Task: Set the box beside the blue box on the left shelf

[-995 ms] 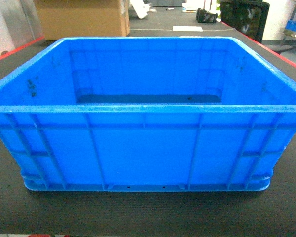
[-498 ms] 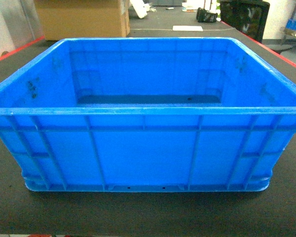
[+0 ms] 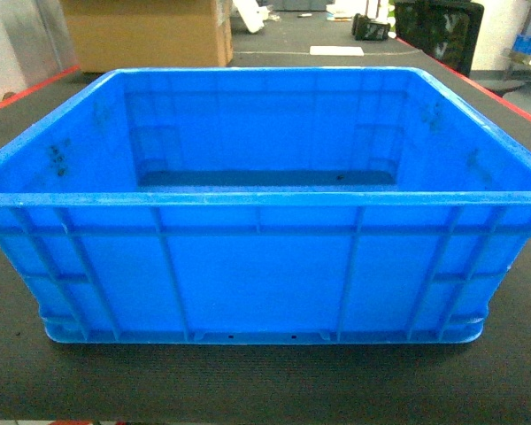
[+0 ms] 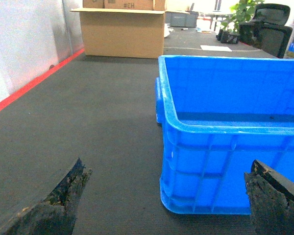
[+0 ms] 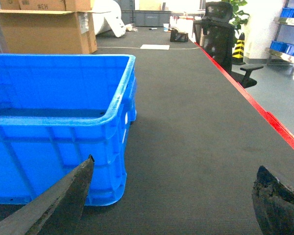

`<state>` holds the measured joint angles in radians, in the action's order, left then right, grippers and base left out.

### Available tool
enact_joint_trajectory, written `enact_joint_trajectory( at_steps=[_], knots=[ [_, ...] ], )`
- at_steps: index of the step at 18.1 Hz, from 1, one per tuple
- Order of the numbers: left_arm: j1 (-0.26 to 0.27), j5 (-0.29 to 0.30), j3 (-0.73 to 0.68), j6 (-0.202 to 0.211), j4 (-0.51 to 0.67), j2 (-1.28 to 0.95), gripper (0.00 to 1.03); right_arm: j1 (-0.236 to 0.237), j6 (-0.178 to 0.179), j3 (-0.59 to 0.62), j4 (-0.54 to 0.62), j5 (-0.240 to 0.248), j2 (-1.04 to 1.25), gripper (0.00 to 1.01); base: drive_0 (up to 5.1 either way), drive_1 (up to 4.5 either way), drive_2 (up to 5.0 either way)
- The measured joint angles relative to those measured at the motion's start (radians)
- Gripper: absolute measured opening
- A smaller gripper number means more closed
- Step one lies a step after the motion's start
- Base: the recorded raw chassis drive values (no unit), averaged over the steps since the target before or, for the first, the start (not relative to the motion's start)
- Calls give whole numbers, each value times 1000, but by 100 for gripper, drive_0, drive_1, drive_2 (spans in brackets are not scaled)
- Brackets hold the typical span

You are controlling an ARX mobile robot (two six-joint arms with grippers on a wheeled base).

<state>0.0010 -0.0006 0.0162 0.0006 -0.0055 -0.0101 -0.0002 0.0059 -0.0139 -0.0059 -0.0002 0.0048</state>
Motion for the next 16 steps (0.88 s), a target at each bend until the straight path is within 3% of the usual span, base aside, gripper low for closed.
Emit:
enact_joint_trajectory(
  at_steps=[13,14,15,16],
  knots=[
    [0,0,0,0,0,0,98,0,0,0,0,0,0,98,0,0,0],
    [-9,-20,2,1,-14,-4,98,0,0,0,0,0,0,98,0,0,0],
    [-45,-103,11,4,-45,-32,98,0,0,0,0,0,0,98,0,0,0],
    [-66,-184,23,4,14,-134,98,32,14,-16,-47,78,32,98,0,0,0]
  ],
)
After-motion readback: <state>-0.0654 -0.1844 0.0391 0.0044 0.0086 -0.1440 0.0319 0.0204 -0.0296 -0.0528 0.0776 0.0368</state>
